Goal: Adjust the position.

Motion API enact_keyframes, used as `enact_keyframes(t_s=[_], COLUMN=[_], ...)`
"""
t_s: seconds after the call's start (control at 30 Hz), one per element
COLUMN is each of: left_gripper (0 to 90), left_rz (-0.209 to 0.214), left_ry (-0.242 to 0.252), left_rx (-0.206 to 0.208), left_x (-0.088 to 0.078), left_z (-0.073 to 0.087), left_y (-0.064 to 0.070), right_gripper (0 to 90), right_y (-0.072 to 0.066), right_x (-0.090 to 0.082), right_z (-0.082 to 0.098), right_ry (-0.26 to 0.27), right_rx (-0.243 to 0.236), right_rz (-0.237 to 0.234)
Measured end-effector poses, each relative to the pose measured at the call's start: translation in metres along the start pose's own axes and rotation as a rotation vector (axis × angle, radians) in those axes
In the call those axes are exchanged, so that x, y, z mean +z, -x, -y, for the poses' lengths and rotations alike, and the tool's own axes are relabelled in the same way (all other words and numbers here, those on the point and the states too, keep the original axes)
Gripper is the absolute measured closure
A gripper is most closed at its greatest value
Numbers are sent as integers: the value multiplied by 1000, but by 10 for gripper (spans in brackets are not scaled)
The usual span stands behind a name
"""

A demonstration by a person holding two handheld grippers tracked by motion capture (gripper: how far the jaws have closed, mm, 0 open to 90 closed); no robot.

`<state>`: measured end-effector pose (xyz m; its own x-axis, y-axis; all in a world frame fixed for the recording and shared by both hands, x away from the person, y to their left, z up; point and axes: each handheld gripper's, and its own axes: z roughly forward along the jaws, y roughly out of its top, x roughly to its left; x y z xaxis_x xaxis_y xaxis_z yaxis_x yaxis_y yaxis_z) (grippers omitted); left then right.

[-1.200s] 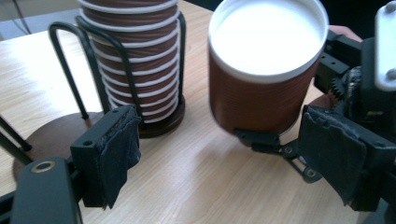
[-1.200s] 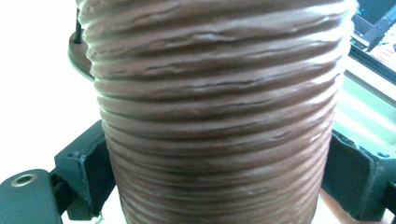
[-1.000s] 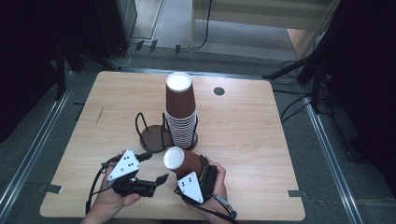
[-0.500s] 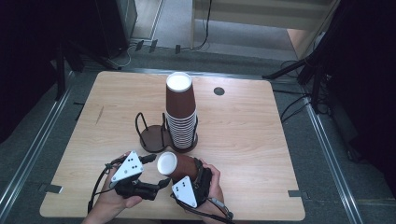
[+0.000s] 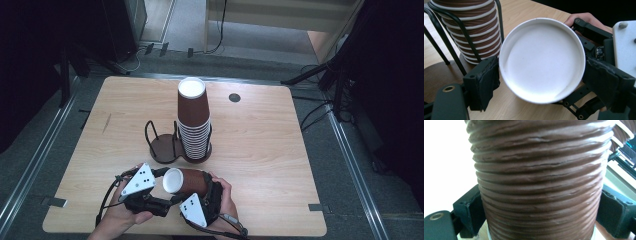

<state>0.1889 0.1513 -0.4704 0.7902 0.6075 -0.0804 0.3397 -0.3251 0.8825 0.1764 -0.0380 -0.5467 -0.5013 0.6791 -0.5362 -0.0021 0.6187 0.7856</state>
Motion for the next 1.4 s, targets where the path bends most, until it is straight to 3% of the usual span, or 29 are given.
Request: enact_keyframes(t_s=[0.63, 0.7, 1.0, 1.13, 1.4], left_gripper=[158, 196, 209, 216, 224], left_rz=[15, 11, 17, 13, 14], left_ry=[-45, -45, -42, -27, -19], left_rx=[12, 15, 26, 15, -1], left_x=[3, 3, 2, 0, -2], left_z=[0, 0, 0, -2, -3], left_y=[2, 2, 2, 2, 0], right_gripper=[92, 92, 70, 41, 0], right_y=[-7, -8, -8, -8, -3], right_x=[-2, -2, -2, -2, -4], right_z=[-1, -1, -1, -2, -2], right_ry=[20, 21, 19, 33, 46], right_rx=[-61, -61, -60, -51, -27], right_rz=[-24, -23, -27, 4, -19])
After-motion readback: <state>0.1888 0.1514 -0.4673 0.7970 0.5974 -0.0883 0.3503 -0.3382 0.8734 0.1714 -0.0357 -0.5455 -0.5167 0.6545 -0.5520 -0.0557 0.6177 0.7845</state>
